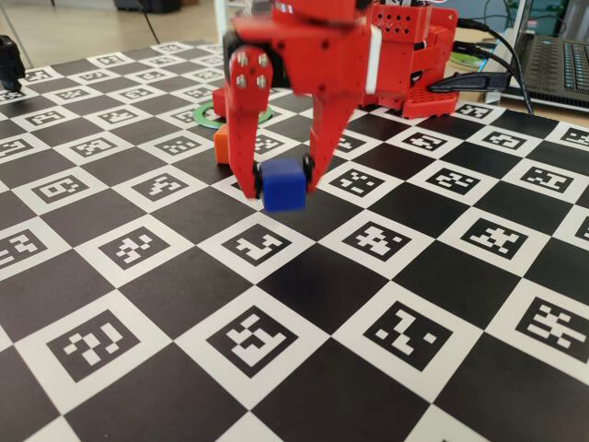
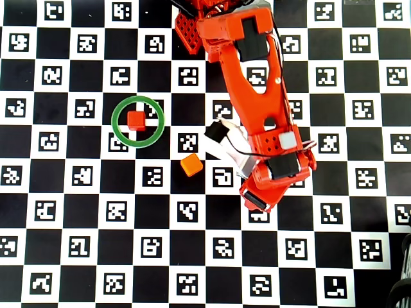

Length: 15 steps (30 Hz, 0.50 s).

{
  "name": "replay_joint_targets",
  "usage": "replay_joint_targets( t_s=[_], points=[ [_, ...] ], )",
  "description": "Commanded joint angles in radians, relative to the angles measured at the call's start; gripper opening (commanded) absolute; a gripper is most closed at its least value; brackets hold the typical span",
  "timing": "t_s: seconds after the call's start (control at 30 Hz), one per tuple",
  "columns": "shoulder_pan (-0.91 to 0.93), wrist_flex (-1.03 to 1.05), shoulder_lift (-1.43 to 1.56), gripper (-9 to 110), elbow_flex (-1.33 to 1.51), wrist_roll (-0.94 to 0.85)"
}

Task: Grab the red cube then put it in the green circle then put the blue cube on top and finally the orange cube on top

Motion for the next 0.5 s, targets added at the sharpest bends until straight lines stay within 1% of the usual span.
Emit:
replay_joint_targets(
  t_s=[0.0, 0.07, 0.23, 0.47],
  points=[
    [0.110, 0.078, 0.224, 13, 0.011, -0.247],
    [0.192, 0.118, 0.287, 13, 0.029, -0.371],
    [0.423, 0.144, 0.416, 13, 0.115, -0.676],
    [0.696, 0.115, 0.543, 13, 0.288, -1.017]
  ],
)
